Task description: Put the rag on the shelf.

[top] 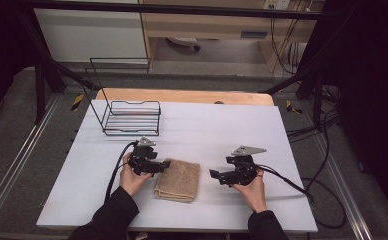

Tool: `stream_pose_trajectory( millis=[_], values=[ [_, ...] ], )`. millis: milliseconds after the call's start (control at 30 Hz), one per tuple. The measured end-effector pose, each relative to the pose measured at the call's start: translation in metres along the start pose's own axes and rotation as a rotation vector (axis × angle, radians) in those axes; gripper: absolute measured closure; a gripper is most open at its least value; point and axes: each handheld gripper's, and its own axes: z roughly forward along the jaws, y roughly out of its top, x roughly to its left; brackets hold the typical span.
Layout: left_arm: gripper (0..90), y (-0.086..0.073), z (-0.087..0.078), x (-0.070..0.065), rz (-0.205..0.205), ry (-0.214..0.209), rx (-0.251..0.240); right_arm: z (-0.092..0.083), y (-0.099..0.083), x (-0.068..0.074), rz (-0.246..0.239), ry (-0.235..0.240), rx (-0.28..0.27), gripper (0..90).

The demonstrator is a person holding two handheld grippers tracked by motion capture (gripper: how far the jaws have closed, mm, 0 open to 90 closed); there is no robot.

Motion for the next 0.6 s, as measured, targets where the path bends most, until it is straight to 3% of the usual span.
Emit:
stream_pose_trajectory(
  millis=[267,600],
  values=[
    [55.4,0.001,0.014,0.002,-0.032,-0.048,0.04,0.0,-0.003,0.0,0.006,0.013,0.006,9.7],
    [67.2,0.001,0.014,-0.002,-0.053,-0.07,0.07,0.002,-0.004,0.0,0.01,0.019,0.016,9.8]
  ],
)
